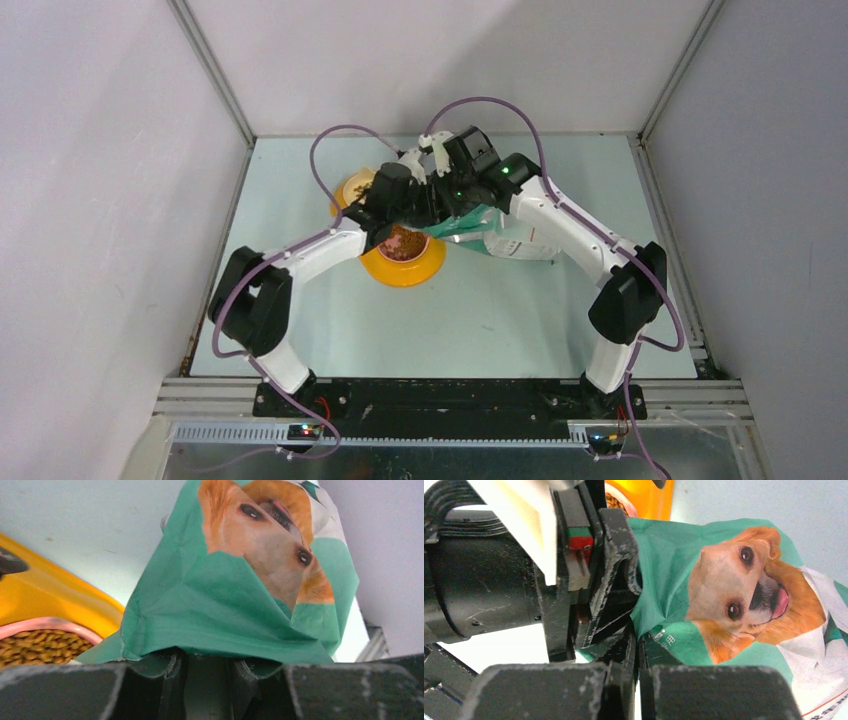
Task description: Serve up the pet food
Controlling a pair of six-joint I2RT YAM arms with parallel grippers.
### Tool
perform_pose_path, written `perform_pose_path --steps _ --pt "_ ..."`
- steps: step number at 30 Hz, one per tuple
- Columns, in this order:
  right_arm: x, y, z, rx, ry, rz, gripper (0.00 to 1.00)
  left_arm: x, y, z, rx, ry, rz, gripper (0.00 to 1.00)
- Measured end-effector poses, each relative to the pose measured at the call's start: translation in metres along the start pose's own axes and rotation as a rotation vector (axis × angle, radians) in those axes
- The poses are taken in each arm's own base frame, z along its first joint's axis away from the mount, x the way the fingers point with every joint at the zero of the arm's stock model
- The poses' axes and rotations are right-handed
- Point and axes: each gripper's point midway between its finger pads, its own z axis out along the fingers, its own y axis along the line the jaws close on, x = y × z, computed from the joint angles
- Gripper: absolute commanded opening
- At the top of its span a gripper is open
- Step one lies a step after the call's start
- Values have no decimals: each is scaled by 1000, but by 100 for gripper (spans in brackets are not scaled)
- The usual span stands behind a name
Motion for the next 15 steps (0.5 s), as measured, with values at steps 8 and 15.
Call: perform_pose_path --steps 8,15 --pt "9 -16 -10 1 28 18 0 -10 -12 -4 160 40 -174 0" --pt "2 -37 -37 28 -29 19 0 -39 -15 -30 256 36 -335 0"
